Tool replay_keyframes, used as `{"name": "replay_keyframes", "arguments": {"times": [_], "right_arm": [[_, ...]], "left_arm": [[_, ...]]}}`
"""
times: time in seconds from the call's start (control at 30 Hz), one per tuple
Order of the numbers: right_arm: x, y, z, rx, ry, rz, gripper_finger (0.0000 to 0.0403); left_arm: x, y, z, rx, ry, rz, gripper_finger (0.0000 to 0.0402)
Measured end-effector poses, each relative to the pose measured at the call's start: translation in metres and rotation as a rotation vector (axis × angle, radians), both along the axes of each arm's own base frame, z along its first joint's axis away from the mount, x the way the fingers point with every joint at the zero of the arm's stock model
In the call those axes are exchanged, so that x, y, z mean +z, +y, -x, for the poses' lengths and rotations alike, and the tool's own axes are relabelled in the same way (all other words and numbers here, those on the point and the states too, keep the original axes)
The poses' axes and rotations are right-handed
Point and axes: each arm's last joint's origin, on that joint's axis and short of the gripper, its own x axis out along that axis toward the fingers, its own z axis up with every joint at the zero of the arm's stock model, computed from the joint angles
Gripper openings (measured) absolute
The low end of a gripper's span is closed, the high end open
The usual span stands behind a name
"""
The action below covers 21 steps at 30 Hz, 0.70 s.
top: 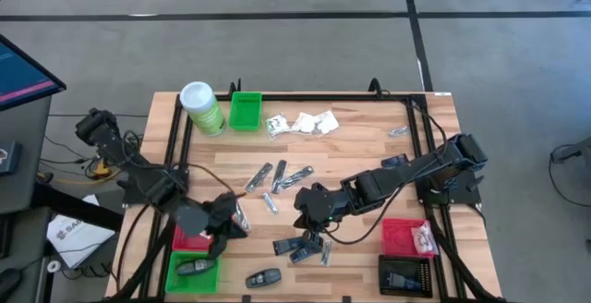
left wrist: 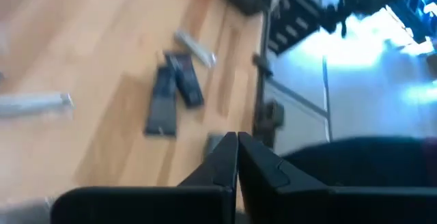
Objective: Pick & Place Travel size toiletries
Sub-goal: Put the cotton pack into the right red bin
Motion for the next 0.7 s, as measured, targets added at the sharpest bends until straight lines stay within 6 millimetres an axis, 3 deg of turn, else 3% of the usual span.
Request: {"name": "replay_keyframes", "arguments": {"times": [0.37,0.7], "right_arm": [[0.000,-0.005,-0.002,-0.040,0.005,-0.020,0.0000],[-0.001,-0.001,0.000,-0.059,0.007,-0.019,0.0000]], "left_arm": [[0.012,0.026,-0.025,0.092,-0.160,-0.072,0.0001],[0.015,0.032,-0.032,0.104,-0.204,-0.091,0.0001]]}}
